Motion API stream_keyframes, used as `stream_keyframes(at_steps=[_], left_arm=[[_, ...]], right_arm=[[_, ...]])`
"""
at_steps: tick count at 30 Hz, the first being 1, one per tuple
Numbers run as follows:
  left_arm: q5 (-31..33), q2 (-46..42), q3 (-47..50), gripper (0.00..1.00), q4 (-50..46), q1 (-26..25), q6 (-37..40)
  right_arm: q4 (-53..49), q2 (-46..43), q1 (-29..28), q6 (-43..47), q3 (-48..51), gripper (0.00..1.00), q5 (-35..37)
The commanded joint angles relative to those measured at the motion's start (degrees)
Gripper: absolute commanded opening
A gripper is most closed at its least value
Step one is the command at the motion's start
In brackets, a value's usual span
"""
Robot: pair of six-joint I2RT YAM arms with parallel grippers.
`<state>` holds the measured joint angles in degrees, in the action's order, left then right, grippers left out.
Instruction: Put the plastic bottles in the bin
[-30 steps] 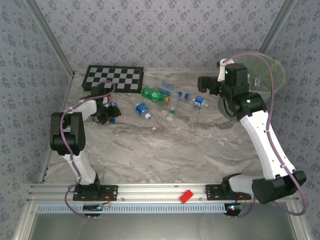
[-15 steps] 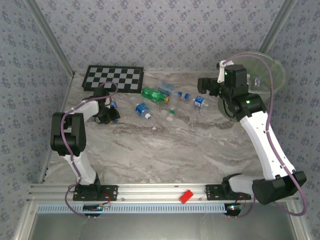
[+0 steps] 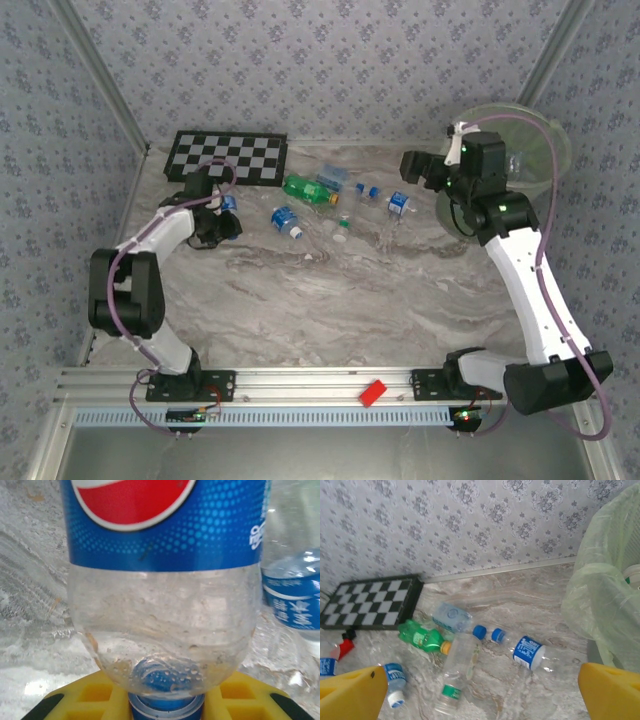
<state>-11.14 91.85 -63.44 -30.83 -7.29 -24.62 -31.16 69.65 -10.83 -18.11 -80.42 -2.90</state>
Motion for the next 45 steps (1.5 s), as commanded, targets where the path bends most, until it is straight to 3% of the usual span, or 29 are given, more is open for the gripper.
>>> stream_keyframes(at_steps=[1, 9, 15, 30, 45], left_arm=[[0.2, -5.7, 0.2, 0.21, -1.6, -1.2, 1.0], [0.7, -15.3, -1.9, 0.21, -1.4, -7.5, 4.7], [0.5, -17.3, -5.9, 0.21, -0.1, -14.8, 6.7], [1.8, -15.4, -15.2, 0.2, 0.2, -30.1, 12.7], [5.9, -11.4, -19.6, 0.19, -2.4, -37.9, 16.7]], right_arm=[[6.7, -1.0, 2.7, -5.0, 0.8, 1.0, -8.1], [5.2, 3.1, 1.4, -7.8, -2.8, 0.91, -15.4], [1.5, 6.1, -3.5, -6.9, -6.9, 0.88, -18.0], [-2.9, 15.1, -13.0, -10.9, -16.2, 0.84, -25.2], [-3.0, 19.3, -15.6, -12.7, -19.5, 0.83, -26.8]])
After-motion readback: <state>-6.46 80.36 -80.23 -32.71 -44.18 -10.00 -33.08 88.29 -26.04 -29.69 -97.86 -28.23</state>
